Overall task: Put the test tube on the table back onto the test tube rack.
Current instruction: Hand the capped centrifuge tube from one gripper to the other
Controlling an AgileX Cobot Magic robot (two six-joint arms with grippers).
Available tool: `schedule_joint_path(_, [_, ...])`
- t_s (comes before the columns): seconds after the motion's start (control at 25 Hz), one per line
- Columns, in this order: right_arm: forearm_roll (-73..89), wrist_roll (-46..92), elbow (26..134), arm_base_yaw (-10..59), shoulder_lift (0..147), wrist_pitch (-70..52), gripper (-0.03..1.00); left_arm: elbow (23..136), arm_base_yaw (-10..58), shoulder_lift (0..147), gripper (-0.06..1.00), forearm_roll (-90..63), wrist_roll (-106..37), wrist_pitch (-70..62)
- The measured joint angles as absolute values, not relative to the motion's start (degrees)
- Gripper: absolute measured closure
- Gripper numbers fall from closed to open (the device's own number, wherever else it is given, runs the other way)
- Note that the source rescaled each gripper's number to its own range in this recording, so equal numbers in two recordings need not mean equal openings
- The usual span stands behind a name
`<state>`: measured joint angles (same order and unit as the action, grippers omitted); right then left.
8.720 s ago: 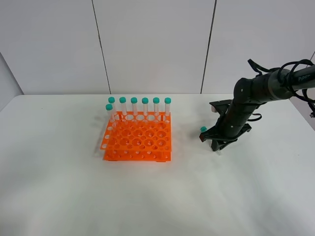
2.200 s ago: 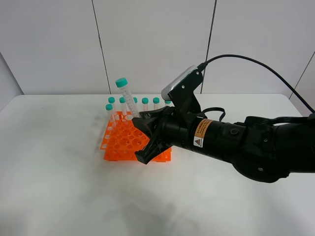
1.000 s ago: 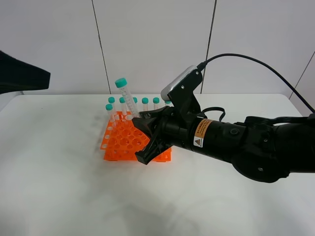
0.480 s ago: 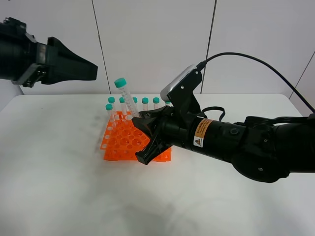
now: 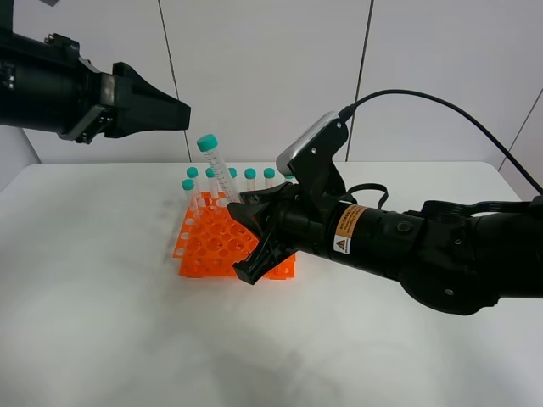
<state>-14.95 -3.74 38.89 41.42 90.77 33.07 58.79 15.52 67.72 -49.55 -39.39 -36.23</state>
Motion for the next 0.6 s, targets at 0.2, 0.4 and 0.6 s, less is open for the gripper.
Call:
schedule_joint_path(0.2, [-14.9, -3.7, 38.9, 41.4, 90.8, 33.1, 0.96, 58.8, 15.5, 70.0, -0.06, -49.6, -39.5, -35.4])
schedule_joint_path(0.4, [-15.1, -3.7, 38.9, 41.4, 90.8, 33.1, 0.96, 58.8, 15.5, 73.1, -0.06, -50.7, -39.8, -34.8])
schedule_joint_path(0.6, [-15.2, -3.7, 38.9, 41.4, 90.8, 33.1, 0.96, 58.8, 15.5, 75.3, -0.06, -54.9, -43.7, -34.7])
